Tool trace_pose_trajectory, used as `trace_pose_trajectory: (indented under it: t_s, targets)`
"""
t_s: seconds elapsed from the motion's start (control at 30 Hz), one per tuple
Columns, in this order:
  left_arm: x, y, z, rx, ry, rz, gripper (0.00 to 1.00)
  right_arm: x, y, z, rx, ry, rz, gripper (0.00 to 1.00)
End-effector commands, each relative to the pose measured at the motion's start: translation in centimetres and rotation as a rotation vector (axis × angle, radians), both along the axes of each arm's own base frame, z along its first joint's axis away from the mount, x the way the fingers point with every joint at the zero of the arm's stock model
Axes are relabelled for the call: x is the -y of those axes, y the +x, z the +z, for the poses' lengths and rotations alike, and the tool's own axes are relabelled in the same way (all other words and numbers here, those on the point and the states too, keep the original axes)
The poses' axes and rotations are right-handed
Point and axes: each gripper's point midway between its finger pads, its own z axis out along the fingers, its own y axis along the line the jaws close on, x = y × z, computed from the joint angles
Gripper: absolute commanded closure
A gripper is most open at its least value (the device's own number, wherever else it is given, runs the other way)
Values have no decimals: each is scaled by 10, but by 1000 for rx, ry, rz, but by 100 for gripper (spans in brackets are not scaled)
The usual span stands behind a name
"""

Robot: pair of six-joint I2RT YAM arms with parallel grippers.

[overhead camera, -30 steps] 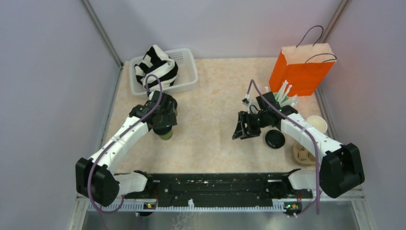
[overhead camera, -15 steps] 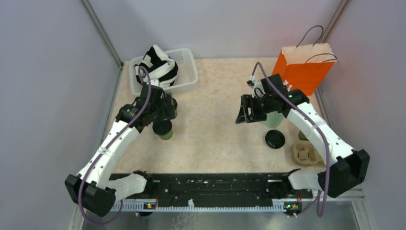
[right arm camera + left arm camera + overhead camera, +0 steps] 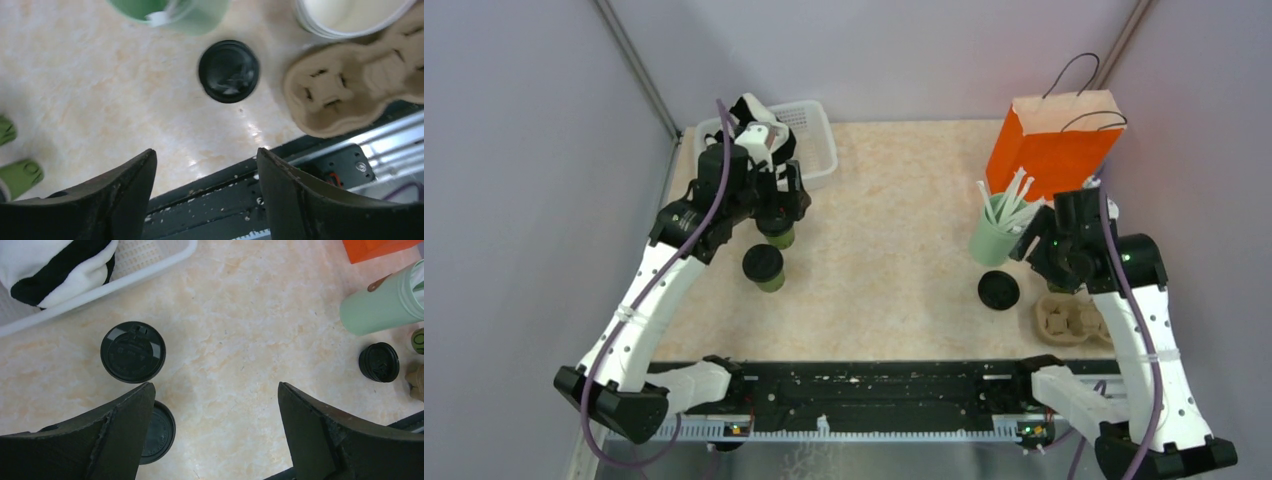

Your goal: Pack the takeout coffee

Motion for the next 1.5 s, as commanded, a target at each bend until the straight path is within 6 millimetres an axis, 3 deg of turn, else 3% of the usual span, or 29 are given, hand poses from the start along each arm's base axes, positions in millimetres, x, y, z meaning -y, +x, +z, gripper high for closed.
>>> trace_pose_trajectory:
  t_s: [0.0,0.23,0.4,0.57,0.7,0.97,1.47]
  targets:
    - [11,14,22,103,12,-71,2,65,-23,-32,-87,-232,-346,24]
    - [40,3,4,133,160,-156,2,78,-10,-94,-88,-33,-547,33]
    - [42,-3,-11,107,168,-170,2,93,-5,-123,-110,-63,-533,36]
    - [40,-4,-17,104,194,-170,2,105,11,-125,-84,-91,-519,46]
    - [37,-3,-16,110,204,-156,2,103,11,-138,-111,-76,-522,54]
    - [39,-2,-14,125,224,-166,2,100,3,-160,-134,-52,-563,61]
    - [40,-5,-18,120,234,-178,2,101,-6,-160,-147,-58,-589,73]
